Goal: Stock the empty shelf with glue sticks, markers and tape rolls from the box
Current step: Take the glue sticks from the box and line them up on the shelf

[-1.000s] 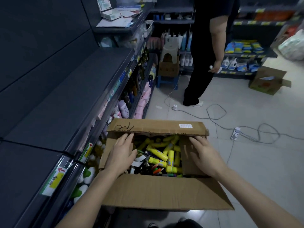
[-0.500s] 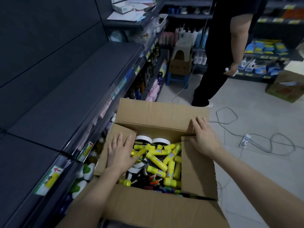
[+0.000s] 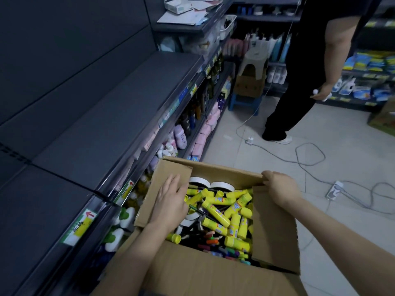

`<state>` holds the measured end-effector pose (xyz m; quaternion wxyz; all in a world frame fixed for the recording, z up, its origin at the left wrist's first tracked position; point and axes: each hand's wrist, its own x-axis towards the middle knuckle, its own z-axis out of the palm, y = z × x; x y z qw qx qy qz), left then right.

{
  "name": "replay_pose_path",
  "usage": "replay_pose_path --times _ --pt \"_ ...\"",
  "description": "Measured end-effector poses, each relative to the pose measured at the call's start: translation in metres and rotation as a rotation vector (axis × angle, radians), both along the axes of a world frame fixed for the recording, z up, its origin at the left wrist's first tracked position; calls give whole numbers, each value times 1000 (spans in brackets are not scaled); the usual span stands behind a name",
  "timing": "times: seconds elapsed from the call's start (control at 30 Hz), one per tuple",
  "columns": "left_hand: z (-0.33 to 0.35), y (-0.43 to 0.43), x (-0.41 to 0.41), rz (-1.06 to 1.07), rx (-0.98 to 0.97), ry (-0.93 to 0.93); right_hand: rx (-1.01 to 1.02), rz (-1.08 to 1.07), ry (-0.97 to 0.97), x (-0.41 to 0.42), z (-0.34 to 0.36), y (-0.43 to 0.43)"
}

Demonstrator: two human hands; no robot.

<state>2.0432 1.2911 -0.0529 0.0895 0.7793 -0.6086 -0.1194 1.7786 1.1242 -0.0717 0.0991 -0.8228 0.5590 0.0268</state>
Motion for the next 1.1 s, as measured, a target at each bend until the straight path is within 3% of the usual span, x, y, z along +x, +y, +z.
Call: replay_pose_path --times 0.17,0.23,0.33,0.5,0.7,0.87,1.0,1.1 --pt "15 6 0 -60 -119 -104 -217 123 -157 17 12 38" --pt "21 7 -1 -94 -161 -200 -79 241 -142 23 8 60" --pt "23 8 -1 -249 -201 -432 144 395 46 26 -1 84" --pt "37 18 8 -156 -212 -533 -17 639 350 26 2 108" --pt "37 40 21 -59 -64 -717 -170 572 346 28 26 116" --pt "35 43 24 2 165 -838 -332 327 175 28 65 120" --pt "11 53 34 72 260 -698 -423 147 237 14 77 116" --pt "-2 59 36 131 245 -497 -356 -39 445 2 79 123"
